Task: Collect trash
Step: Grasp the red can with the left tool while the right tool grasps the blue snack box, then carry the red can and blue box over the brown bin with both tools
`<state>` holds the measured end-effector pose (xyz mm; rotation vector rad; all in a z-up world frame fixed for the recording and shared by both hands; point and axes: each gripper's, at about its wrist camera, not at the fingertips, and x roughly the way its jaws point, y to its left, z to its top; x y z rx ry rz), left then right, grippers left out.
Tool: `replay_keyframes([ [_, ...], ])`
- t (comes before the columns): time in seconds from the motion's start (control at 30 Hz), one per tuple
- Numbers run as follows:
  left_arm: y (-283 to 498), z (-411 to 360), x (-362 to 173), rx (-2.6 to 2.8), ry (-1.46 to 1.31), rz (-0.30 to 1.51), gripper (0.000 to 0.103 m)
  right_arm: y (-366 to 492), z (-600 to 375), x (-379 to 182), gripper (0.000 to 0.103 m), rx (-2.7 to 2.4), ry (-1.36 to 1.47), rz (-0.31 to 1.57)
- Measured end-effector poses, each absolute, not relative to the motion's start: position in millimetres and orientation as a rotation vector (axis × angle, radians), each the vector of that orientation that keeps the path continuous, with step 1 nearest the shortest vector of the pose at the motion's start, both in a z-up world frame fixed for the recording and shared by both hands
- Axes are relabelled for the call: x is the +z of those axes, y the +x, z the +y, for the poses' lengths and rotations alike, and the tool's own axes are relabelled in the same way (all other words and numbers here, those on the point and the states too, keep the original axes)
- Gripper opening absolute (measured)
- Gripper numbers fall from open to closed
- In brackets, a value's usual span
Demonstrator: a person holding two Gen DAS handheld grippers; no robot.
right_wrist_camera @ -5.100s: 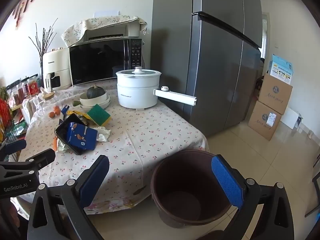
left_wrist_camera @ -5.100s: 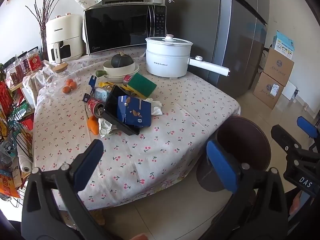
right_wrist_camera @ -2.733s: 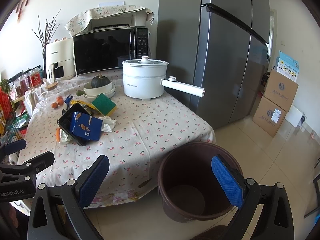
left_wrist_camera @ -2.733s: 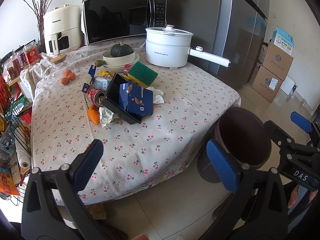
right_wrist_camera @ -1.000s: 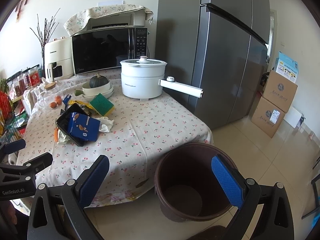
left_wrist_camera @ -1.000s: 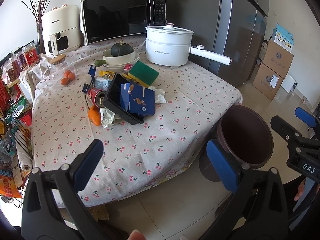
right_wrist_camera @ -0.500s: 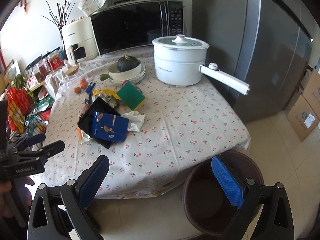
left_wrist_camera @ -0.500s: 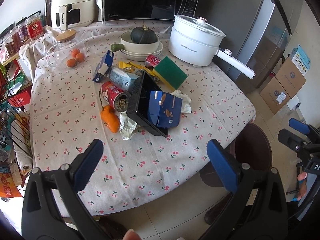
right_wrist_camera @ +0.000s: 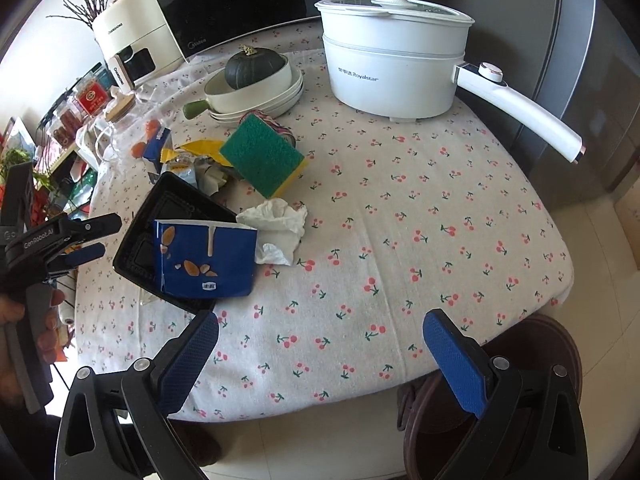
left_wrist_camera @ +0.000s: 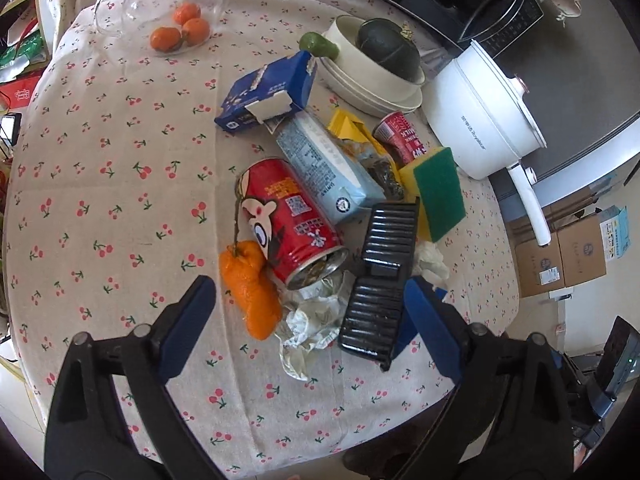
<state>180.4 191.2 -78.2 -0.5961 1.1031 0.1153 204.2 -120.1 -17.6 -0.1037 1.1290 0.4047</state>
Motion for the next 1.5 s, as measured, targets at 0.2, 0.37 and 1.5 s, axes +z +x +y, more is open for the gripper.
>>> replay_keyframes([
  [0.2,200.2,198.9,-95.4,0.144,-0.661,1.106,0.067,216.4,-104.0,-29.1,0.103,0.408,-0.099,1.150],
  [0.37,213.3,201.5,-107.9,0.171,-0.683,1.117,0.067,220.8,-93.8,-37.4,0.103,0.405,-0.089,1.162],
  [1.5,141.9,224.8,-75.1,0.063,-0.495,1.043,0.055,245.5,2.0,-99.6,0.103,0.523,0.082,1.258],
])
